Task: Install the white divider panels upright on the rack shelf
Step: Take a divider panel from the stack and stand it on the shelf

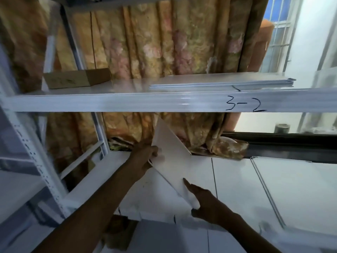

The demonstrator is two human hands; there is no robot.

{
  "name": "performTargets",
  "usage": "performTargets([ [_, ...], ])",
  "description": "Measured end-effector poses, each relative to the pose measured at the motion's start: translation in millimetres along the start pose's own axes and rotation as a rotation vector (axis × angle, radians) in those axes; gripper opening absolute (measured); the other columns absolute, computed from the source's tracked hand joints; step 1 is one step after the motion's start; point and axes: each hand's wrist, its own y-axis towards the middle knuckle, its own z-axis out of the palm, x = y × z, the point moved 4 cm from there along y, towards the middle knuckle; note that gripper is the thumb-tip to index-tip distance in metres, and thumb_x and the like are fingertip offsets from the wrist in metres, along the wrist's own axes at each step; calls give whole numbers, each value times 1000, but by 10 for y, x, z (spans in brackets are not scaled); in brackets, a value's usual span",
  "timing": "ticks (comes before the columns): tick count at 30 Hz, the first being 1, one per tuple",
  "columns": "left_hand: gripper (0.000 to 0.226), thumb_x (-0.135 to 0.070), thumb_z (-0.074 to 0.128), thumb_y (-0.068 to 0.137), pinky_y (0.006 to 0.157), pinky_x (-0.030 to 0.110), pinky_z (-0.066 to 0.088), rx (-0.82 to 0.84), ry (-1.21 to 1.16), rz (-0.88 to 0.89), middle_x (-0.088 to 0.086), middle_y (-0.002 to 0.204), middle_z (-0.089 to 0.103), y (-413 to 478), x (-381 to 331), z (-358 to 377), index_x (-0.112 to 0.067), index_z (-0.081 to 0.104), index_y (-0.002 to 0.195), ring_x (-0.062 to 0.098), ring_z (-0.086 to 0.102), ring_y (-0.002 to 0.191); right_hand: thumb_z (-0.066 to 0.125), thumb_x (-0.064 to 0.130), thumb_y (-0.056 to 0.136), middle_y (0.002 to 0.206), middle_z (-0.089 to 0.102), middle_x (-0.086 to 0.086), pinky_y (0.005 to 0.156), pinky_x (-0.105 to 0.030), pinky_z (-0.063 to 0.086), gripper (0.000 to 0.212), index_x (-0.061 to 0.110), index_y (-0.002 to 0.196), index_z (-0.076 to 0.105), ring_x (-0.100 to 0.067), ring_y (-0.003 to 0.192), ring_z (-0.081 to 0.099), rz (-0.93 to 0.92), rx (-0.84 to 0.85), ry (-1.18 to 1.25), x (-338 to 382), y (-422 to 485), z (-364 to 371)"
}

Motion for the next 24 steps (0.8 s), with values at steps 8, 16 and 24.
performTargets([
  [8,29,16,42,82,100,59,47,2,-93,21,21,102,65,412,-206,-717,0,67,86,44,61,99,71,21,85,156,32,1,104,-14,27,103,30,154,-5,-17,137,36,-60,20,30,521,729,149],
  [16,54,1,52,80,85,47,56,21,17,86,17,119,65,880,-380,-1168,-26,56,127,40,65,104,75,24,81,151,35,7,110,-32,41,105,28,155,0,-19,133,42,-120,12,147,708,1531,474],
  [24,52,-7,49,88,87,45,55,183,122,126,15,106,62,1181,-396,-1340,-37,59,129,31,61,94,75,23,79,150,41,5,103,-24,47,101,38,153,8,-20,126,52,-50,-83,275,819,1890,893],
])
